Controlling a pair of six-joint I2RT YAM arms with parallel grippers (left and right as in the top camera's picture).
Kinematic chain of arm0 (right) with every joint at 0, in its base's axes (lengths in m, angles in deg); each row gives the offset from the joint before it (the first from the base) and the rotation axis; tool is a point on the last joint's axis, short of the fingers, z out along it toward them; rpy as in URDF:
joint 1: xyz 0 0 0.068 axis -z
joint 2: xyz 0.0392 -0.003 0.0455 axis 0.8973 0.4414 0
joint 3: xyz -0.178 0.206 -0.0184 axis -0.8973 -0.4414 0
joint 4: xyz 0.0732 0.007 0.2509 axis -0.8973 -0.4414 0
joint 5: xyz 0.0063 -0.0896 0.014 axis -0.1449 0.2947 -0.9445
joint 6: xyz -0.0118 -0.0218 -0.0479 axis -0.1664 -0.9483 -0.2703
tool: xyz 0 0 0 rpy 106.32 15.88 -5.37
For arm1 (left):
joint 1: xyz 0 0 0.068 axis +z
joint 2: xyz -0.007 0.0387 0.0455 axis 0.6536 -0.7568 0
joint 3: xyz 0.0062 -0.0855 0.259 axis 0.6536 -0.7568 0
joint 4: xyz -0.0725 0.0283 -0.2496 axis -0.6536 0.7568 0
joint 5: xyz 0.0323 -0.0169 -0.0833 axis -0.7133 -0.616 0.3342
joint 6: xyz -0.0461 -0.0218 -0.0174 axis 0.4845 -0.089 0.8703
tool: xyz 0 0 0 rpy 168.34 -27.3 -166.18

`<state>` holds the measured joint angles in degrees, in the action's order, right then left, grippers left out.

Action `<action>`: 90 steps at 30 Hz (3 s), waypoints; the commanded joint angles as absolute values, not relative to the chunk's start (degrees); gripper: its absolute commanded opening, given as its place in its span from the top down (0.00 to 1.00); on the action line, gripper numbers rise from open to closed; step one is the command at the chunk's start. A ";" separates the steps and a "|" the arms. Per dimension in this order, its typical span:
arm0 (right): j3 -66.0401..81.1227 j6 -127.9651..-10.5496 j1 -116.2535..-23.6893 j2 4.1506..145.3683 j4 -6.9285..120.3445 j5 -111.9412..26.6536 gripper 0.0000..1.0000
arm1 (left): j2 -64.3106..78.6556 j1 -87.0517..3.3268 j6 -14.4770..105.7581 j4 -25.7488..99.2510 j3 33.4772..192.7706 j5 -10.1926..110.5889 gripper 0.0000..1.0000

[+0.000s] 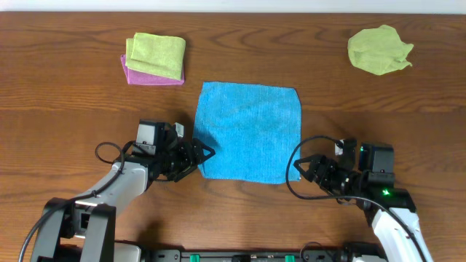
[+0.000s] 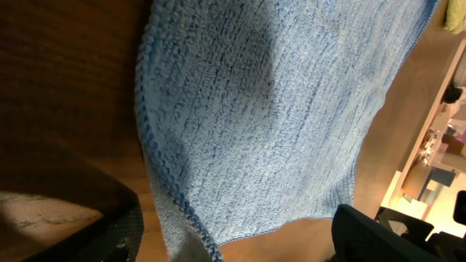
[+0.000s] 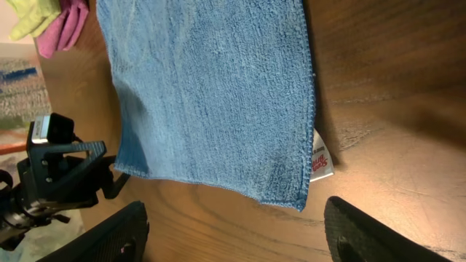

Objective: Fold the cloth
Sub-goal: 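Move both grippers to the blue cloth's near corners, then grasp the blue cloth's near corners with both grippers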

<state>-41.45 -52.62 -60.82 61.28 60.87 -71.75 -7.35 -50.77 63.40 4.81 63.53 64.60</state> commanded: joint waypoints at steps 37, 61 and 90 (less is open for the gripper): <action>-41.74 -51.88 -60.34 60.87 60.35 -72.58 0.20 | -8.07 -52.52 57.34 10.60 62.96 62.61 0.33; -41.74 -51.88 -60.34 60.87 60.28 -72.60 0.19 | -8.07 -54.77 55.73 8.13 62.85 55.23 0.89; -46.24 -46.48 -60.52 84.41 82.53 -69.34 0.37 | -8.07 -54.73 55.92 8.09 62.87 63.14 0.94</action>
